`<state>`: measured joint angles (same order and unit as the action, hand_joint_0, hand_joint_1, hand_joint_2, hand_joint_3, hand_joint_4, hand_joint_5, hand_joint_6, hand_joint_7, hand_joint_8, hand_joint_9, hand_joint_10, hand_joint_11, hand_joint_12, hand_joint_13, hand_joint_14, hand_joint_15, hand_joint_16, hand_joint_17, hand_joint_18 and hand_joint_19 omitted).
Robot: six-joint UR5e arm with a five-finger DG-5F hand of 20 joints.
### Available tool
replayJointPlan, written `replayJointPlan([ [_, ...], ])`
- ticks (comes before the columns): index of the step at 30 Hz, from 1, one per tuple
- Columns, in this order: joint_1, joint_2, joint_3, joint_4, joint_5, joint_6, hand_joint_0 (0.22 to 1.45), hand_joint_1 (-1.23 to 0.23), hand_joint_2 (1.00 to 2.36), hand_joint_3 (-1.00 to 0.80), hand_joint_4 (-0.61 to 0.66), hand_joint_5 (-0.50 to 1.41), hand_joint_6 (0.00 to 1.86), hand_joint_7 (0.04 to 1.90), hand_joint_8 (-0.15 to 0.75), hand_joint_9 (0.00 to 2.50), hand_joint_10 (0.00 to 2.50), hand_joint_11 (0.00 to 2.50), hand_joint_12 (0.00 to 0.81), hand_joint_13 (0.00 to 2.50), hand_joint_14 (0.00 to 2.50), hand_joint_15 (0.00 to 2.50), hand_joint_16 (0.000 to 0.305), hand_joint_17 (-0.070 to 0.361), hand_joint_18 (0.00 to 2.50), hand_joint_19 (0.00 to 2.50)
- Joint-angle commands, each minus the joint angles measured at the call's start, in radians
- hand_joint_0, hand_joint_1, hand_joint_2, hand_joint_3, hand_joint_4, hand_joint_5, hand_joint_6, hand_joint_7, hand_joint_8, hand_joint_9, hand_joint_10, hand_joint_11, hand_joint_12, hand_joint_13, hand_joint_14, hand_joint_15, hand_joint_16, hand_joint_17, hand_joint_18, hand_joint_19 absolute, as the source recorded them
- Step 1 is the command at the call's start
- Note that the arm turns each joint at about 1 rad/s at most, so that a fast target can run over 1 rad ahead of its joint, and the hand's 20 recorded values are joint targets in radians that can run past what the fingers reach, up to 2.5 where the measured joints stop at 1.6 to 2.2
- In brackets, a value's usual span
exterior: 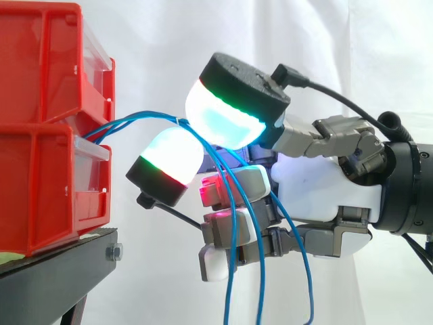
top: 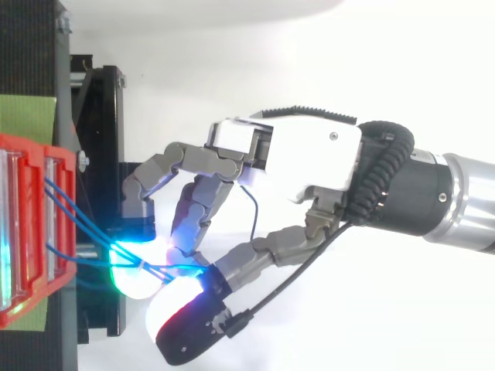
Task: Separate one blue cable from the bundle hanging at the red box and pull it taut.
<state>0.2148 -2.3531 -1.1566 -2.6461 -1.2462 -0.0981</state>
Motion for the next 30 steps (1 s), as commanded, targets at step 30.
replayJointPlan([
  [30,-0.003,0.0,0.0,0.0,-0.002,0.0,0.58,-0.8,1.0,-0.5,0.08,-0.15,0.95,1.02,0.36,1.28,0.02,1.3,0.368,1.21,0.03,0.99,0.047,0.106,0.92,0.76],
])
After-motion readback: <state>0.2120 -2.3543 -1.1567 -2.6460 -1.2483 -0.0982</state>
